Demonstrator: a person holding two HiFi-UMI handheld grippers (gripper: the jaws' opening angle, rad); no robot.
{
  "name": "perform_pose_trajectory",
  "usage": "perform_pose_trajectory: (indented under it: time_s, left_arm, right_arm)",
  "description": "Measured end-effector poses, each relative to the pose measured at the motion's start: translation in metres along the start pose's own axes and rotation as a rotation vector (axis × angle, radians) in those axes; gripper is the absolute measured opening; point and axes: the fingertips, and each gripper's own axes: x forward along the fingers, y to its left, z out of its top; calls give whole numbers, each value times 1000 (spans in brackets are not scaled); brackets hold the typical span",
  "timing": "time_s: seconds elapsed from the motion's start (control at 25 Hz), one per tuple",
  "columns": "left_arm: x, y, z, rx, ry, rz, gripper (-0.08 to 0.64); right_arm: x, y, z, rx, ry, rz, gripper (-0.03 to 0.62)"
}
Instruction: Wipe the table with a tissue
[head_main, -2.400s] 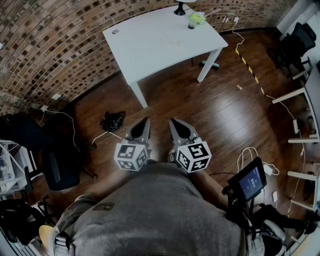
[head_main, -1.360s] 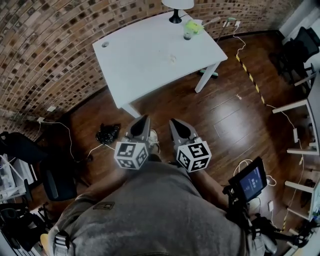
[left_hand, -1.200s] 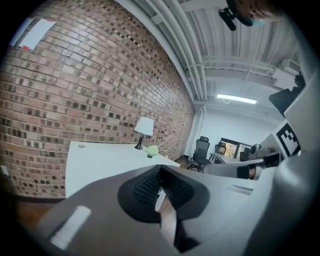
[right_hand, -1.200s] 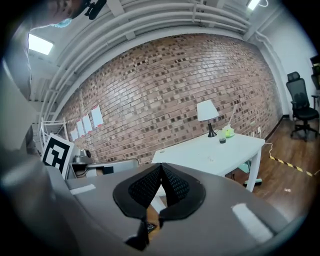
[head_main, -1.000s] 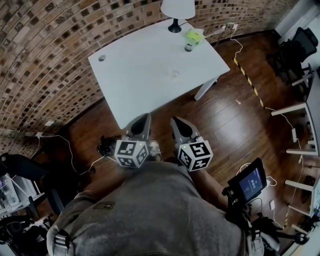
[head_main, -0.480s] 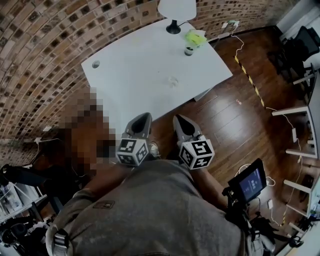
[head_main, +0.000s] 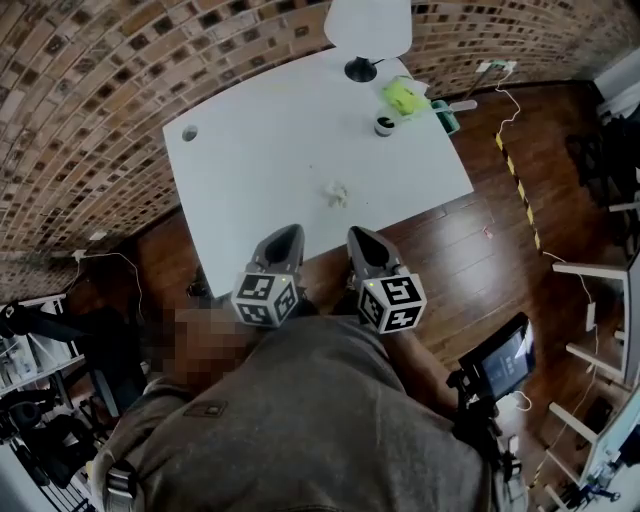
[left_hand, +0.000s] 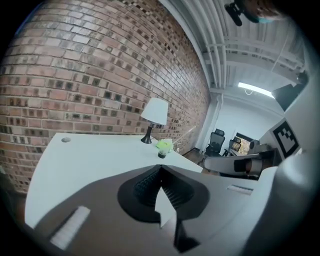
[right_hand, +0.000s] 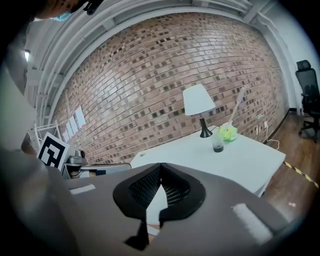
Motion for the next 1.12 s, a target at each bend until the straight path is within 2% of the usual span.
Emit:
perform_pose_trajectory:
  time_s: [0.28,0.44,0.76,0.92,1.12]
  left_arm:
    - [38,-10,-6,-29,42,93,2]
    - [58,-5,-14,-40,71,108,2]
    - [98,4,-49,-56,185,126,3]
    - [123,6,-72,-44,254,132,76]
    - [146,12,-98,-11,337,176,157]
  right_arm:
    - [13,-48,8,-8,72,57,11]
    - [26,-65,4,-12,107,57,11]
    - [35,-84,-5,4,178,33,11]
    - [38,-97,-11,15,213,18,11]
    - [41,-107,-15,16,240,17,11]
